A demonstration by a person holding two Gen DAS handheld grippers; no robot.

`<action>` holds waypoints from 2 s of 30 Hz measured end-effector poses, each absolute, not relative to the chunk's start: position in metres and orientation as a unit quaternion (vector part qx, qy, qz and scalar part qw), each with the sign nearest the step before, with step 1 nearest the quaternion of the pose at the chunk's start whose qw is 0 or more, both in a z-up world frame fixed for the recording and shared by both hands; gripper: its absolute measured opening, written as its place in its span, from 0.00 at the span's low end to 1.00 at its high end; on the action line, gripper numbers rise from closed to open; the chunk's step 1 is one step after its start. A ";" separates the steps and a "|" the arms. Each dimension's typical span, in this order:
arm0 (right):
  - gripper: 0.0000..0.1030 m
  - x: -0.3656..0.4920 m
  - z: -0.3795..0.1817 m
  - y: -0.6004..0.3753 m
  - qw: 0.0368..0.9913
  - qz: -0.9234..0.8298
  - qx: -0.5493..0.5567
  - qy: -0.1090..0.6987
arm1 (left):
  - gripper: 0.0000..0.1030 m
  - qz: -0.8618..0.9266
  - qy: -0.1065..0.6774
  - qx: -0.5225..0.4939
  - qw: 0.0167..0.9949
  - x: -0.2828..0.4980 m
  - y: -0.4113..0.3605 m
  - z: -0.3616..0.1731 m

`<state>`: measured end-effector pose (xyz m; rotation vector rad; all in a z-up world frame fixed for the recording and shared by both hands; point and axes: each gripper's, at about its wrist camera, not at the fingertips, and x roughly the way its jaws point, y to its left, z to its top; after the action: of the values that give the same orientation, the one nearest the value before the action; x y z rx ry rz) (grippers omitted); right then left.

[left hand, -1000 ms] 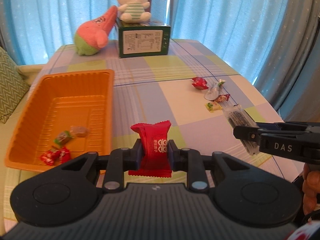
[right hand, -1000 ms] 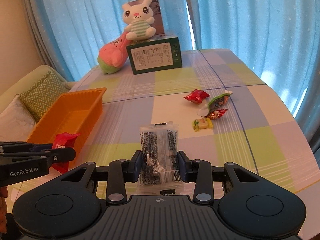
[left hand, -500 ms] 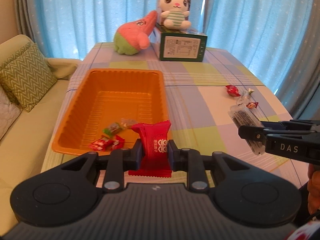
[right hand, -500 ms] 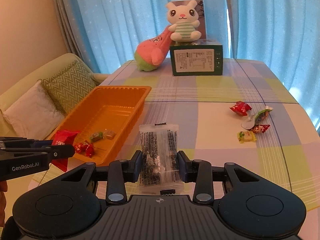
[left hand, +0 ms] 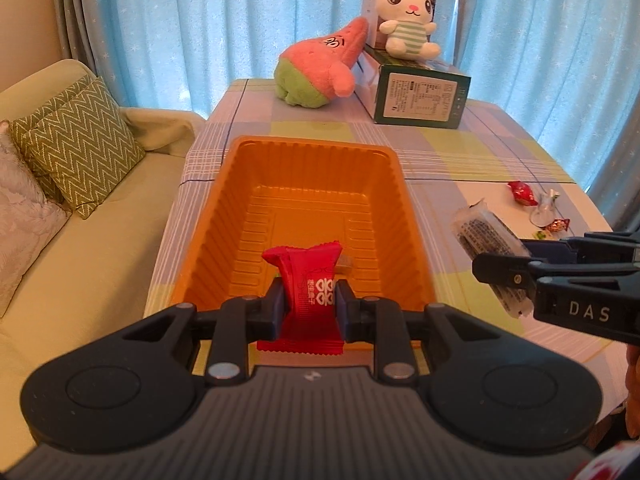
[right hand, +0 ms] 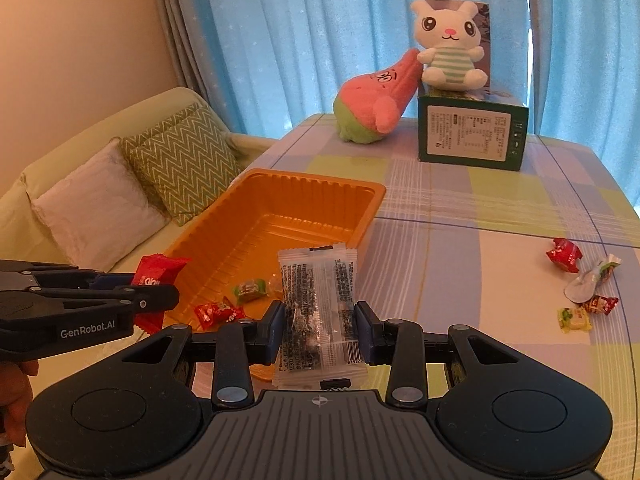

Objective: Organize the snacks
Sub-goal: 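Drop the red packet into the tray with left tool while right carries stick packet, then open the right tool to drop the clear stick packet into the tray while the left tool withdraws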

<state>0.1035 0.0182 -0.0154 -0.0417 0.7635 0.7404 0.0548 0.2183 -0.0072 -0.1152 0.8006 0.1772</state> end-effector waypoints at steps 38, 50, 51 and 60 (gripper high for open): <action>0.37 0.150 -0.039 0.073 0.844 0.361 0.007 0.397 | 0.51 0.103 0.395 -0.060 0.911 0.082 0.266 -0.032; 0.62 0.157 -0.042 0.070 0.830 0.364 0.075 0.416 | 0.52 0.126 0.389 -0.072 0.909 0.067 0.277 -0.029; 0.63 0.157 -0.041 0.067 0.832 0.362 0.076 0.414 | 0.53 0.128 0.389 -0.074 0.909 0.065 0.277 -0.028; 0.63 0.137 -0.031 0.019 0.850 0.316 0.074 0.415 | 0.61 0.128 0.379 -0.086 0.912 0.050 0.258 -0.018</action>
<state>0.1371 0.0189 -0.0308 0.1561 0.8743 0.6651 0.0498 0.2584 -0.0180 -0.1779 0.7809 0.2641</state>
